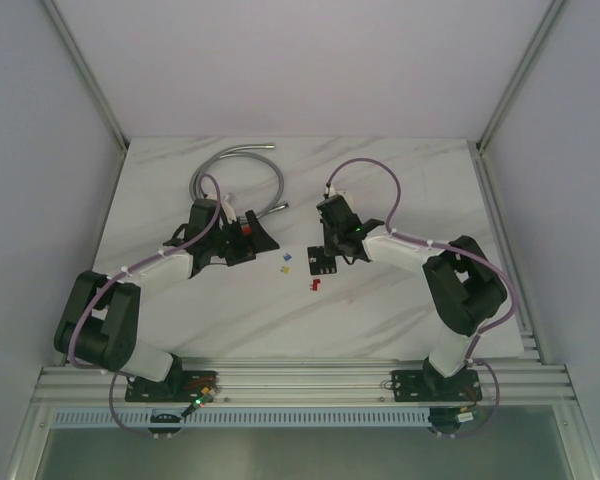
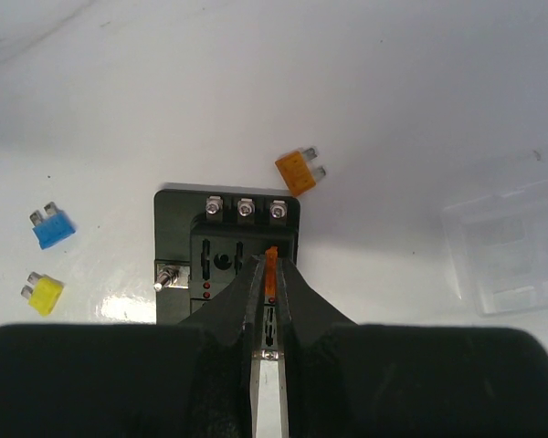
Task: Snap on the fuse box
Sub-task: Install the fuse at the fuse box base.
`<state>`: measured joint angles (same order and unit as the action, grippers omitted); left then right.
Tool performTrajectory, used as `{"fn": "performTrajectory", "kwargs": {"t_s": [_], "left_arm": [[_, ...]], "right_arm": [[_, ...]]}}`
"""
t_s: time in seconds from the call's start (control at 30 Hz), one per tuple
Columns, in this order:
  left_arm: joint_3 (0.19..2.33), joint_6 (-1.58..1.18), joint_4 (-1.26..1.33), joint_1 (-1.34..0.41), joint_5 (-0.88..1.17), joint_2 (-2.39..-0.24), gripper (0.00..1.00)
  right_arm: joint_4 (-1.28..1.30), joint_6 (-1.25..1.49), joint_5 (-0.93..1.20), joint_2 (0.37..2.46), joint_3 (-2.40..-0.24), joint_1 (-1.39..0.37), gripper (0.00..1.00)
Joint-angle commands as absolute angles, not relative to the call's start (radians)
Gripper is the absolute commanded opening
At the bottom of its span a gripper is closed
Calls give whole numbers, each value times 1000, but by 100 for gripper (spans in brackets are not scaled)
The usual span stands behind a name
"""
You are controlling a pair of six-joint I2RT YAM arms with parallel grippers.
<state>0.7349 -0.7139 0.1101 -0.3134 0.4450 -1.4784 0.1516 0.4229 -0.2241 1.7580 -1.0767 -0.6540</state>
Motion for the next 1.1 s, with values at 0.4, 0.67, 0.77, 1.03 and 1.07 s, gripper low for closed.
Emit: {"fn": "performTrajectory", "kwargs": {"t_s": [0.4, 0.67, 0.77, 1.03, 1.07], "left_arm": [[746, -710, 88, -321, 432, -1433, 100], [736, -711, 84, -322, 422, -1422, 100], [733, -710, 83, -324, 415, -1422, 100], [720, -709, 77, -338, 395, -1365, 100], [719, -708, 76, -340, 394, -1362, 100]], "right_arm": [[360, 387, -186, 1887, -1090, -619, 0], [358, 394, -176, 1887, -1054, -620, 0], [351, 391, -174, 1867, -1025, -636, 0], [354, 379, -203, 1815, -1039, -678, 4], [357, 378, -208, 1809, -1050, -678, 6]]}}
